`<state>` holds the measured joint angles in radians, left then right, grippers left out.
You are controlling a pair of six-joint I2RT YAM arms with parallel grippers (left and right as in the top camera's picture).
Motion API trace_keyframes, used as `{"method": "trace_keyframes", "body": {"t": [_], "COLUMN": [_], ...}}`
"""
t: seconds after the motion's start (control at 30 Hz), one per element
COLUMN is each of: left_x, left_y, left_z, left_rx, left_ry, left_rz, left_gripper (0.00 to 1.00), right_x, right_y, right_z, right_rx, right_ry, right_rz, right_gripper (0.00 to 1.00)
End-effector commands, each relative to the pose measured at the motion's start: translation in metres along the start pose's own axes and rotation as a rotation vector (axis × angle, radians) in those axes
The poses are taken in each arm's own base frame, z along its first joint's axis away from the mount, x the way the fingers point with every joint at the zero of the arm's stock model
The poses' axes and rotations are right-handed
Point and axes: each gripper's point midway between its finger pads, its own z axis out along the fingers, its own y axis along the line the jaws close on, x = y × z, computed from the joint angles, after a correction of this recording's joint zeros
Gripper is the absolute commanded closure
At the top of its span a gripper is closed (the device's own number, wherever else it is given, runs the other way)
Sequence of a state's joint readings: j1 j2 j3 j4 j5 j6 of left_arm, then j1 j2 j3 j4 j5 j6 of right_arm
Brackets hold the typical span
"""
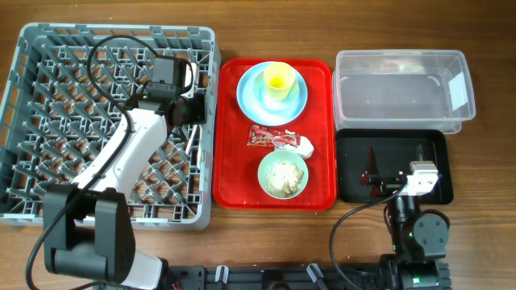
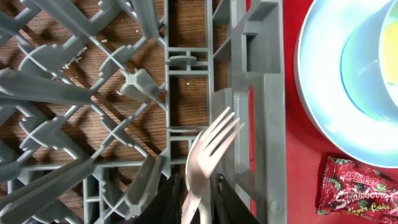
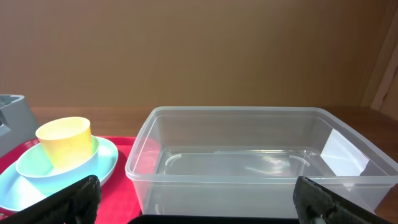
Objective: Sort waste into correct bins and load items into the dishwasher rack
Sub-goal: 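Lower the fork into the rack and open the left gripper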
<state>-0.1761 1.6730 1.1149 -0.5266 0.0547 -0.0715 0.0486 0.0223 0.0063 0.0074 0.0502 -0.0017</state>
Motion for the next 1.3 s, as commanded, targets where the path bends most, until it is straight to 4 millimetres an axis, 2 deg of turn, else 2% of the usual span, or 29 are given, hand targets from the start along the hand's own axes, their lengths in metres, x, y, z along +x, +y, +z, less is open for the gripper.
{"method": "trace_keyframes", "body": {"t": [0.0,0.13,0.3,0.47,0.6,0.77,0.93,1.07,1.27], "left_x": [0.009,0.011,0.005,0.003,-0.01,-0.036,-0.047,-0.046,-0.022], "left_y": [-0.003,-0.003,-0.002,0.002,0.01,0.009,0.013,0.014,0.017], "left_z": [0.013,0.024,0.022,0.021,0.009,-0.019,-0.034,-0.033,-0.03], "left_rx": [0.014,0.012,0.006,-0.02,-0.07,-0.073,-0.099,-0.097,-0.119], "left_ry": [0.039,0.051,0.027,0.017,-0.031,-0.142,-0.203,-0.199,-0.101], "left_rz": [0.019,0.019,0.021,0.02,-0.004,-0.089,-0.151,-0.174,-0.194], "left_gripper": [0.83,0.85,0.96,0.96,0.96,0.96,0.96,0.96,0.96], "right_x": [-0.001,-0.001,-0.001,-0.001,-0.001,-0.001,-0.001,-0.001,-0.001], "right_y": [-0.003,-0.003,-0.003,-0.003,-0.003,-0.003,-0.003,-0.003,-0.003], "right_z": [0.0,0.0,0.0,0.0,0.0,0.0,0.0,0.0,0.0], "right_rx": [0.018,0.018,0.018,0.018,0.018,0.018,0.018,0.018,0.018], "right_ry": [-0.006,-0.006,-0.006,-0.006,-0.006,-0.006,-0.006,-0.006,-0.006], "right_rz": [-0.005,-0.005,-0.005,-0.005,-0.005,-0.005,-0.005,-0.005,-0.005], "right_gripper": [0.0,0.0,0.0,0.01,0.0,0.0,0.0,0.0,0.0]}}
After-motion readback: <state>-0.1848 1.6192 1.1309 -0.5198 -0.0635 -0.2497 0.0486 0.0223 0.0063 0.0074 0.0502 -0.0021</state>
